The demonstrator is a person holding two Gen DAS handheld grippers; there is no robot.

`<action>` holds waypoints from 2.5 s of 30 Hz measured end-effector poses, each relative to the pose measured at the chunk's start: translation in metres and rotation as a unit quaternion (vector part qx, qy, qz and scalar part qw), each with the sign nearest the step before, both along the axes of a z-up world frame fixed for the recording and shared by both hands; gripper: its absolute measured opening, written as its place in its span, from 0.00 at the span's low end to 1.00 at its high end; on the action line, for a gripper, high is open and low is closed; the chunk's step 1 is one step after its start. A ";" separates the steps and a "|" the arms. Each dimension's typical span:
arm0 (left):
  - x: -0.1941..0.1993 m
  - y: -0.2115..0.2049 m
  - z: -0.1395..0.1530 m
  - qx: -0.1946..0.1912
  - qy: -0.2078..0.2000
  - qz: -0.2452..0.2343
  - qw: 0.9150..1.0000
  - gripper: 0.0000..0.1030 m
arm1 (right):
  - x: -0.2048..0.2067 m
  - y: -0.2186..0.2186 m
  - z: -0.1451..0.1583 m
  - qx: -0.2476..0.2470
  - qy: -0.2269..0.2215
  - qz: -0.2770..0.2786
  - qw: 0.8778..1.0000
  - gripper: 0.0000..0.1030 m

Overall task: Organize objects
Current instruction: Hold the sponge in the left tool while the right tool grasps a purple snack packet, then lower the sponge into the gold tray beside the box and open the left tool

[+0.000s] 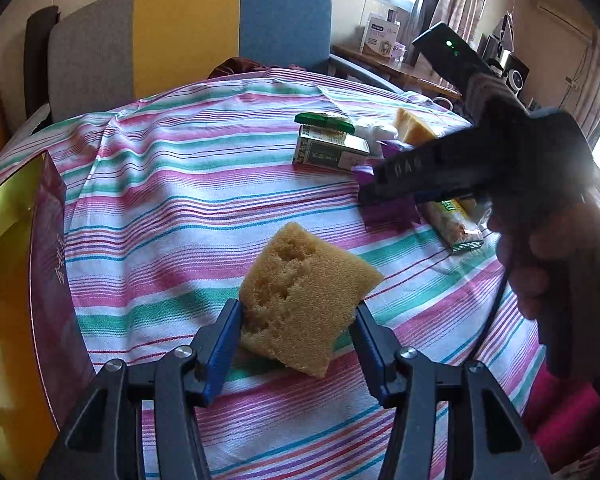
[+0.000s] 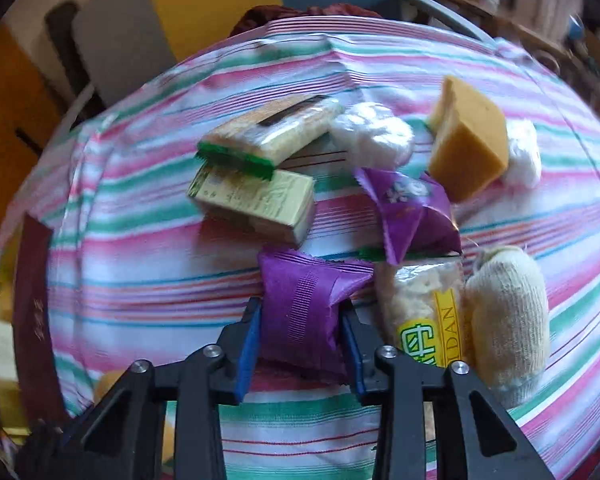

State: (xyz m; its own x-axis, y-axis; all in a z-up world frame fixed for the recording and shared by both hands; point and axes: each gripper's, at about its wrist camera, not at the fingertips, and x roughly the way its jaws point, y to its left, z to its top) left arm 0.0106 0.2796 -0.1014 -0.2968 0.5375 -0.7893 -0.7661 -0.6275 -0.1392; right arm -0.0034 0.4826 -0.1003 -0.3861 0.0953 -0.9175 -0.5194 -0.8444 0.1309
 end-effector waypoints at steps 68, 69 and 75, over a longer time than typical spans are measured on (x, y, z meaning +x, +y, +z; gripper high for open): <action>-0.100 -0.286 0.014 -0.099 0.014 0.367 0.925 0.47 | 0.031 -0.030 -0.014 0.083 0.020 0.155 0.984 0.37; -0.101 -0.289 0.014 -0.092 0.010 0.367 0.925 0.47 | 0.031 -0.030 -0.014 0.083 0.020 0.154 0.984 0.37; -0.087 -0.284 0.028 -0.075 0.030 0.356 0.931 0.73 | 0.030 -0.031 -0.014 0.084 0.014 0.147 0.986 0.37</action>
State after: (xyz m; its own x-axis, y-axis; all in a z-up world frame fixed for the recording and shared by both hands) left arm -0.0762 -0.0045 -0.0731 -0.5809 0.0726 -0.8107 -0.1519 -0.9882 0.0204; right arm 0.0264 0.4516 -0.1139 -0.4447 0.1252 -0.8869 -0.2478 -0.9687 -0.0125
